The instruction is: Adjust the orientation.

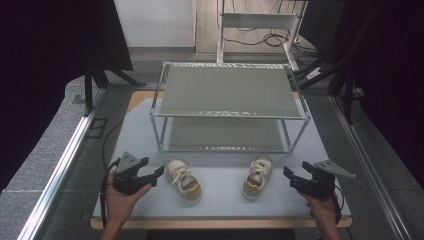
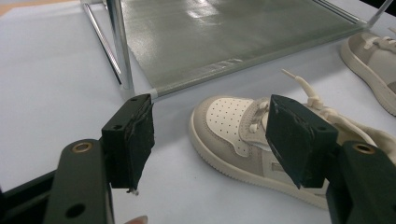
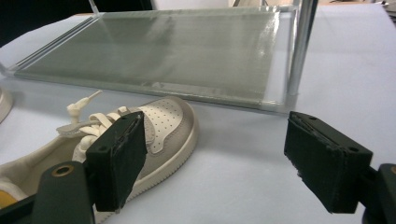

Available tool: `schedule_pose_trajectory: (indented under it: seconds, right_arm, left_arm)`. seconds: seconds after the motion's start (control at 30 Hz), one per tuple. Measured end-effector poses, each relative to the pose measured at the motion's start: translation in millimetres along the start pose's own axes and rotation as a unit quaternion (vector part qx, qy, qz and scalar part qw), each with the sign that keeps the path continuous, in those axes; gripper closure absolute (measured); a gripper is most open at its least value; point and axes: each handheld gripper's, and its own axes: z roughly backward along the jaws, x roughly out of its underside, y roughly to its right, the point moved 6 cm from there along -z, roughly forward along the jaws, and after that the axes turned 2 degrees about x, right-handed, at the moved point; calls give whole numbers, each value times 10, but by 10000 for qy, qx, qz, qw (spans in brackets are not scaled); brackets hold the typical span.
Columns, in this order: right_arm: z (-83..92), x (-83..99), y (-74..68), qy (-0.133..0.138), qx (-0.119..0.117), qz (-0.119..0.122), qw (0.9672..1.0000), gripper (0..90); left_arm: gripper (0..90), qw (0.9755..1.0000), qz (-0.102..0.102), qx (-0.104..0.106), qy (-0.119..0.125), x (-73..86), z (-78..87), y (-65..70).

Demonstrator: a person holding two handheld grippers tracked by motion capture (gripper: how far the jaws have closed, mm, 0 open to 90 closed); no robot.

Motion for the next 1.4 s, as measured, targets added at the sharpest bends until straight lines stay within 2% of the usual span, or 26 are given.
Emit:
schedule_pose_trajectory:
  seconds: [0.2, 0.23, 0.3, 0.37, 0.53, 0.77, 0.83, 0.87, 0.93, 0.97, 1.0, 1.03, 1.13, 1.17, 1.2, 1.23, 1.27, 1.3, 1.37, 1.4]
  right_arm:
    - [4, -10, -12, 24, -131, -38, 9999, 242]
    - [30, -18, -30, 46, -236, 5, 9997, 287]
    - [38, -23, -40, 76, -272, 19, 9996, 308]
    - [65, -43, -89, 148, -435, 117, 9989, 366]
    - [52, -27, -142, 138, -496, 259, 9983, 425]
    - [20, 11, -195, 52, -596, 268, 9978, 463]
    - [21, 3, -291, 57, -663, 422, 9969, 539]
    - [21, 3, -291, 57, -663, 422, 9969, 539]
    - [24, -7, -367, 66, -637, 532, 9965, 638]
    - [29, -19, -460, 64, -760, 597, 9953, 696]
    - [29, -19, -460, 64, -760, 597, 9953, 696]
    - [29, -29, -578, 52, -882, 727, 9934, 764]
    - [6, -33, -804, 46, -1171, 826, 9897, 847]
    - [6, -33, -804, 46, -1171, 826, 9897, 847]
    - [-13, -25, -904, 14, -1264, 905, 9878, 869]
    - [-66, 12, -1134, -71, -1428, 1197, 9825, 894]
    - [-66, 12, -1134, -71, -1428, 1197, 9825, 894]
    - [-128, 67, -1390, -191, -1499, 1595, 9756, 896]
    - [-174, 109, -1591, -288, -1708, 1751, 9692, 897]
    - [-174, 109, -1591, -288, -1708, 1751, 9692, 897]
  left_arm:
    - [315, 10000, 16, 27, -4, 18, 18, 4]
    - [314, 10000, 12, 39, -12, 20, 18, 14]
    - [314, 10000, -8, 44, -11, 18, 18, 17]
    - [315, 10000, 11, 52, -20, 15, 14, 23]
    - [314, 10000, 43, 47, -76, 30, 4, 16]
    - [317, 9999, 88, 34, -85, 34, 11, 4]
    - [318, 9999, 81, 39, -95, 35, 7, 11]
    - [318, 9999, 72, 45, -98, 35, 4, 15]
    - [319, 9999, 54, 58, -115, 38, -4, 31]
    - [319, 9999, 41, 65, -121, 40, -12, 43]
    - [319, 9999, 41, 65, -121, 40, -12, 43]
    - [319, 9999, 26, 86, -142, 45, -22, 52]
    - [319, 9998, 12, 104, -166, 52, -40, 59]
    - [319, 9998, 12, 104, -166, 52, -40, 59]
    - [319, 9998, 28, 100, -166, 54, -43, 63]
    - [319, 9998, 24, 117, -174, 57, -49, 67]
    - [320, 9998, 24, 117, -174, 57, -49, 67]
    - [320, 9998, 15, 122, -183, 62, -54, 70]
    - [320, 9997, 19, 138, -202, 78, -61, 75]
    - [320, 9997, 19, 138, -202, 78, -61, 75]
